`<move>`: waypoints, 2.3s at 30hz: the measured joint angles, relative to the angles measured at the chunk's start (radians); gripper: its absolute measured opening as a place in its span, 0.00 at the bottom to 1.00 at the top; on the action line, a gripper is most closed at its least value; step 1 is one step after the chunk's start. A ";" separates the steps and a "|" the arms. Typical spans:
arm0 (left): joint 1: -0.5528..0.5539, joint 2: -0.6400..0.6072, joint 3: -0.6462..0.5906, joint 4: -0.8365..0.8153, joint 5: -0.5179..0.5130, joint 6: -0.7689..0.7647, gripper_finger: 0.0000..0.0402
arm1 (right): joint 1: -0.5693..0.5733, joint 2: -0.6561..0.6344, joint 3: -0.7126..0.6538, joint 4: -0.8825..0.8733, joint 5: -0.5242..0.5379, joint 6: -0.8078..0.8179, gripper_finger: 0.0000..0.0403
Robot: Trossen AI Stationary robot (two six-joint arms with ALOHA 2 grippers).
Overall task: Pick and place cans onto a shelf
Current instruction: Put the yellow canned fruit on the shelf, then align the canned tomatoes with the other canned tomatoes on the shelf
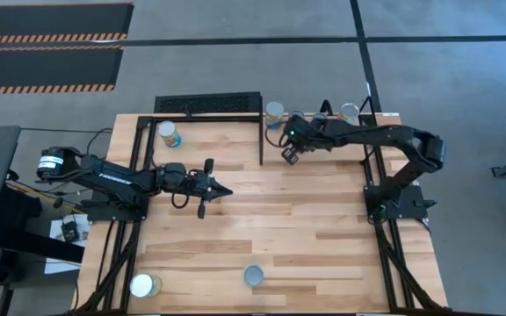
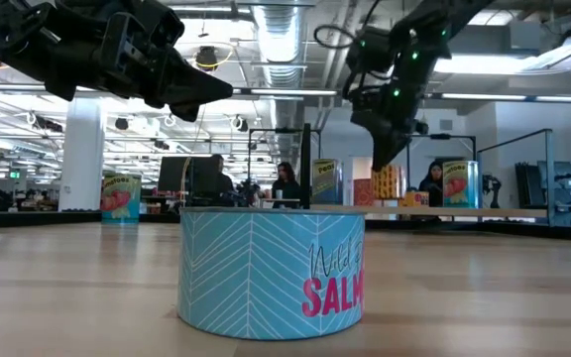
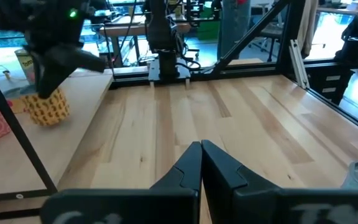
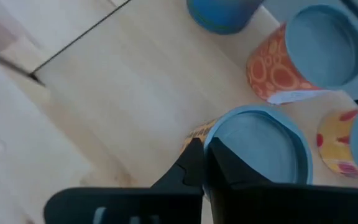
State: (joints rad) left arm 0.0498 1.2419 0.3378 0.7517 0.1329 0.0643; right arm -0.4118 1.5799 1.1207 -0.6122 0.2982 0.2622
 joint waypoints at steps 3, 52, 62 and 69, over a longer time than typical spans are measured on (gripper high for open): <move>0.000 0.000 0.000 -0.001 -0.002 0.000 0.00 | -0.019 0.026 0.000 0.041 -0.011 0.003 0.05; 0.001 -0.008 0.000 -0.068 -0.211 0.014 0.00 | 0.515 -0.304 -0.504 0.885 -0.130 -0.246 0.03; 0.256 -0.171 0.211 -0.798 -0.317 -0.028 0.00 | 0.710 -0.307 -0.535 0.900 -0.038 -0.237 0.03; 0.537 -0.140 0.426 -1.274 -0.361 0.096 0.00 | 0.752 -0.306 -0.535 0.899 -0.032 -0.236 0.02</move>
State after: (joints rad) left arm 0.5871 1.1014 0.7642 -0.5219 -0.2283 0.1602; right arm 0.3403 1.2736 0.5858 0.2867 0.2659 0.0257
